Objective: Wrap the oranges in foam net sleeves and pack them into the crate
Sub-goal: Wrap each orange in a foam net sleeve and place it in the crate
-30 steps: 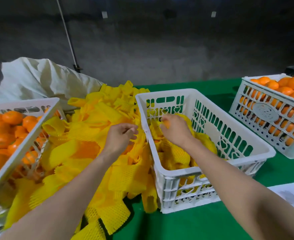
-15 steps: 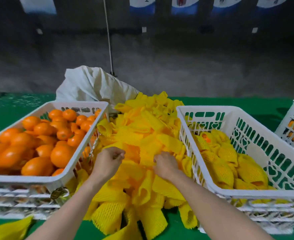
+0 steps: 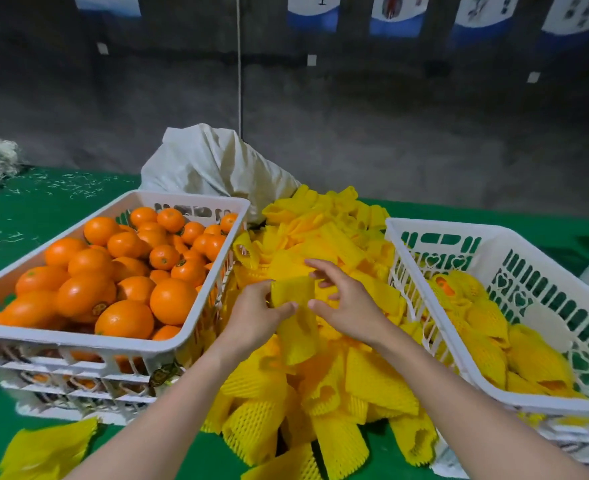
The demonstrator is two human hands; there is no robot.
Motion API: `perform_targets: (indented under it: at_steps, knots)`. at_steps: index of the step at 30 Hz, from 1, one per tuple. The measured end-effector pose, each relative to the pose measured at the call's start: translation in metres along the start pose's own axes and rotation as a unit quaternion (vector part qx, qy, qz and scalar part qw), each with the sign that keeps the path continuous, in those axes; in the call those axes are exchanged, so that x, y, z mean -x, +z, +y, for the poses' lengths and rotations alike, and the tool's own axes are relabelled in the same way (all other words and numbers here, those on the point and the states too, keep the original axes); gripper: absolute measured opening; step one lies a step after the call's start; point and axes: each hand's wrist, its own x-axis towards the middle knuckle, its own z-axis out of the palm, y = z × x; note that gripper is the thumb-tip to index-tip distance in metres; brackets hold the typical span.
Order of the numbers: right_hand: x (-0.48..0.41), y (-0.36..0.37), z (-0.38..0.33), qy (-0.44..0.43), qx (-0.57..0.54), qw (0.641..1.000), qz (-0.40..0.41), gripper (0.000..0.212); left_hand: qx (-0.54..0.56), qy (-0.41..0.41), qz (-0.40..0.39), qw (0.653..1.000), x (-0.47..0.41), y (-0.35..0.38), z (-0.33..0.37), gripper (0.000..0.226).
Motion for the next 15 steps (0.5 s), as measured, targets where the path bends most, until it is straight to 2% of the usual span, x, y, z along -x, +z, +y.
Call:
perform_targets:
  at_steps: [2,4,6,9,13,15]
  knots:
    - [-0.005,0.010,-0.011,-0.110,0.098,0.988,0.055,0.050,-0.068,0.056,0.037,0.995,0.000,-0.004,-0.002,0.007]
    - [-0.012,0.022,-0.021,-0.162,0.155,0.971,0.088,0.031,-0.130,0.090,0.062,0.985,0.002,-0.012,-0.002,0.018]
    - [-0.021,0.032,-0.031,-0.169,0.171,0.964,0.110,0.017,-0.178,0.103,0.093,0.974,0.002,-0.024,-0.001,0.029]
    - [-0.034,0.047,-0.046,-0.174,0.162,0.958,0.159,0.014,-0.224,0.107,0.134,0.959,0.001,-0.047,0.003,0.043]
    - [-0.050,0.063,-0.058,-0.162,0.146,0.958,0.187,0.014,-0.192,0.115,0.108,0.969,0.002,-0.088,0.000,0.034]
    - [-0.054,0.065,-0.056,-0.144,0.133,0.966,0.166,0.015,-0.268,0.076,0.117,0.953,-0.003,-0.111,-0.010,0.028]
